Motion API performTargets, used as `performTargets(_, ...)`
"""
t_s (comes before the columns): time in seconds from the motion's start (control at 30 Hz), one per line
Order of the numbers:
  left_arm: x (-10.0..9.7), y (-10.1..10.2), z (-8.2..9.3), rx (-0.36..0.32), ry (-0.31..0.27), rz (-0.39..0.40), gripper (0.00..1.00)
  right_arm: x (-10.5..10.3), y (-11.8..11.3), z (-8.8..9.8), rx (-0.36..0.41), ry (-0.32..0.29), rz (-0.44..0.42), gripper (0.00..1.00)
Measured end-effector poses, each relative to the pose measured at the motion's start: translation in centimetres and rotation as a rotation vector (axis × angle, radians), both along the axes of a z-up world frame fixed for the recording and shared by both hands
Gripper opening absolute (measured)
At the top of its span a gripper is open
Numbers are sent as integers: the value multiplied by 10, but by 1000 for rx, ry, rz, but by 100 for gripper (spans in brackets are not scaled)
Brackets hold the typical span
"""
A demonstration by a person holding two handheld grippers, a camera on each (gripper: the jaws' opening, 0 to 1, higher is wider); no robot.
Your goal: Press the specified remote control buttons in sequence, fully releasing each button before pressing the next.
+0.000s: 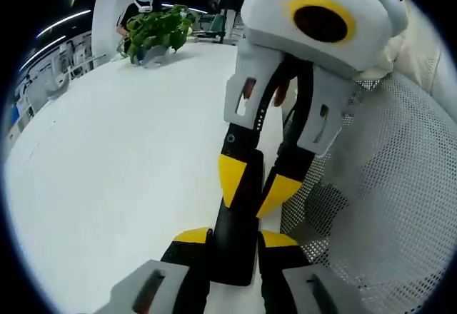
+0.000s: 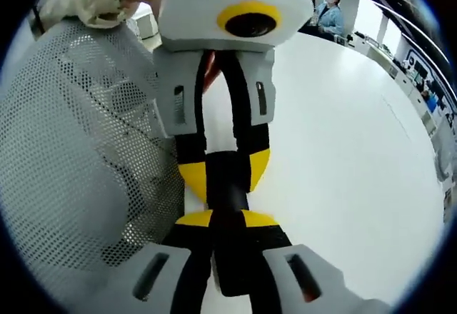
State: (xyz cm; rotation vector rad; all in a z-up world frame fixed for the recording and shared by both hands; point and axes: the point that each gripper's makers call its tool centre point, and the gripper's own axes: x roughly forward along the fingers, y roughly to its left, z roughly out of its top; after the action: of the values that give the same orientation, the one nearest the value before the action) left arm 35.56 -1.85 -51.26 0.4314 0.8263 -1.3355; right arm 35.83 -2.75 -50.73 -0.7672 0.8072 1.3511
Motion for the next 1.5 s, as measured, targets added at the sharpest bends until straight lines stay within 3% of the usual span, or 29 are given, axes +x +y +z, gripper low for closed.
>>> performTargets(0.2,0,0,0,2,0,0,25,0,-15,-2,-6,64,-43,22)
performTargets(0.53,-1,-1,1,-3,1,-4,25,-3,-30,-3,-31,69,-21,24)
performTargets(0.67,-2,-1,1,-4,1,-7,25,-3,-51,-14,-156,12,59,25)
performTargets(1.13,-1,-2,1,2,1,-4,26,-2,-46,-13,-132,28,45,25)
performTargets(1.23,-1,-3,2,8,23,28,26,-2,-47,-13,-130,34,43,25)
performTargets(1.33,-4,-7,6,-5,127,108,38,-2,-47,-13,-127,37,38,25)
performTargets(1.4,-5,-12,9,-29,125,104,51,-1,-47,-13,-126,45,29,25)
performTargets(1.5,0,-14,13,-34,70,126,73,-1,-47,-13,-123,52,23,25)
